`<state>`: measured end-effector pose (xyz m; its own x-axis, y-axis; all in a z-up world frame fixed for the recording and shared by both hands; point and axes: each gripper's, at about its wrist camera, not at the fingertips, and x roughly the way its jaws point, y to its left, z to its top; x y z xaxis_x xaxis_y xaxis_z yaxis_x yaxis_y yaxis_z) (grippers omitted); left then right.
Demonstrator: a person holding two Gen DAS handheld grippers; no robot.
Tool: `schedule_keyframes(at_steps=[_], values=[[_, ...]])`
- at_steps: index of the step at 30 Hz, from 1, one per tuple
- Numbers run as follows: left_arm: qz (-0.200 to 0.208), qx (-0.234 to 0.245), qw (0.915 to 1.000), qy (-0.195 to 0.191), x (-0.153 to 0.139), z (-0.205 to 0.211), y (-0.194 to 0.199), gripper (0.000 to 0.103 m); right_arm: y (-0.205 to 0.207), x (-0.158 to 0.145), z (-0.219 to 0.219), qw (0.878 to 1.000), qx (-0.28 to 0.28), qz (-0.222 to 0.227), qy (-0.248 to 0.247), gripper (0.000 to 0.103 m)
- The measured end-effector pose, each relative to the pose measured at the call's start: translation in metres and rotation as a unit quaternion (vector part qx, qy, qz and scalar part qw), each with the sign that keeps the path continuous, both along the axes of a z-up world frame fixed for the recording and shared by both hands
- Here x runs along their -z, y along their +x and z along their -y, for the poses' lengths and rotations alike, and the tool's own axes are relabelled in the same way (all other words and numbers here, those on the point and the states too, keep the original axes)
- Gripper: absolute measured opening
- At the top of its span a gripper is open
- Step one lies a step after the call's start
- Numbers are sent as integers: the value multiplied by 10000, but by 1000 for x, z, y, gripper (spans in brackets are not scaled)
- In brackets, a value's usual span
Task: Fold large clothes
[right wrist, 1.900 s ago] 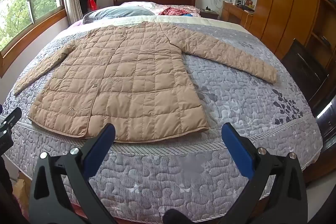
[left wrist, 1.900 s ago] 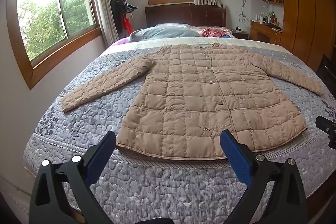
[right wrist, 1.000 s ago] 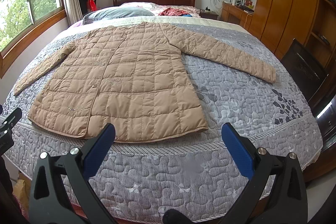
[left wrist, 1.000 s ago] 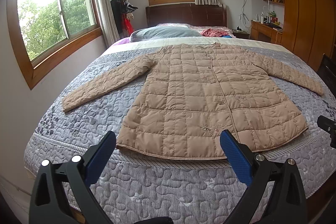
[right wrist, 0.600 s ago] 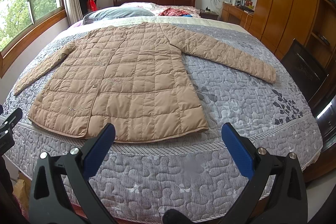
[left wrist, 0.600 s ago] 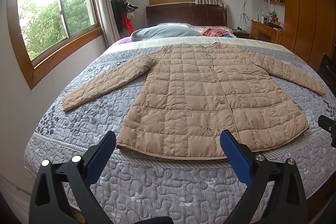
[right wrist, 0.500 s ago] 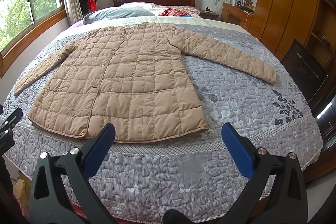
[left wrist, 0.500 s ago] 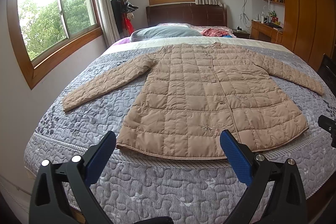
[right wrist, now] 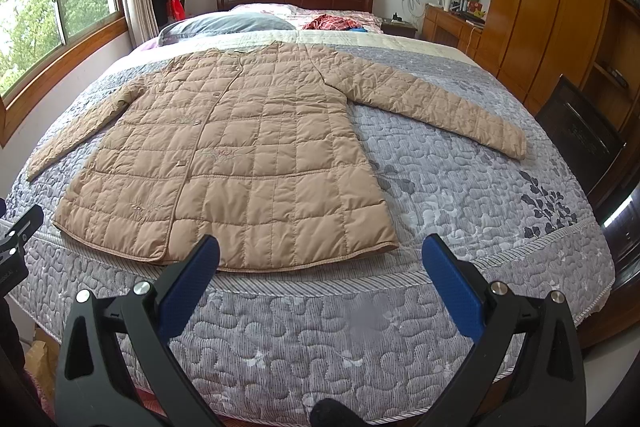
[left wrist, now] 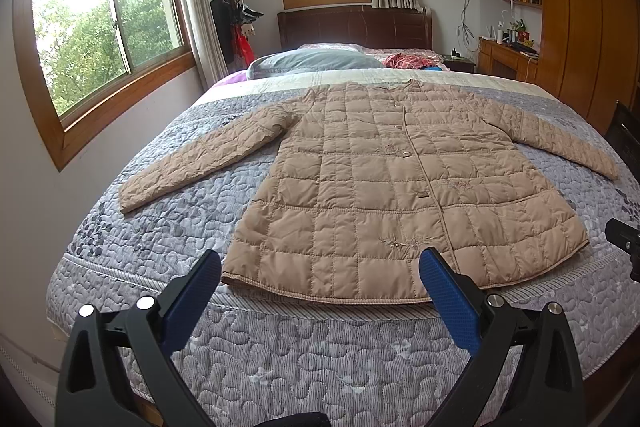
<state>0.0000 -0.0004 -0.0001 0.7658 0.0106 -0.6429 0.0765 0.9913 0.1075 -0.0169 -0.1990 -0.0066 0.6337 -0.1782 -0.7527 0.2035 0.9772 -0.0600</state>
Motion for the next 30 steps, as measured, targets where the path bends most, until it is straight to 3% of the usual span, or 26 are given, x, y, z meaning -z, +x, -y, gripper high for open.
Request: schedule_keyframes(at_steps=[30], values=[[-3,-11,10000,15,4,-6,2,99,4,-5,-6,9999,-69,13,-82,100]])
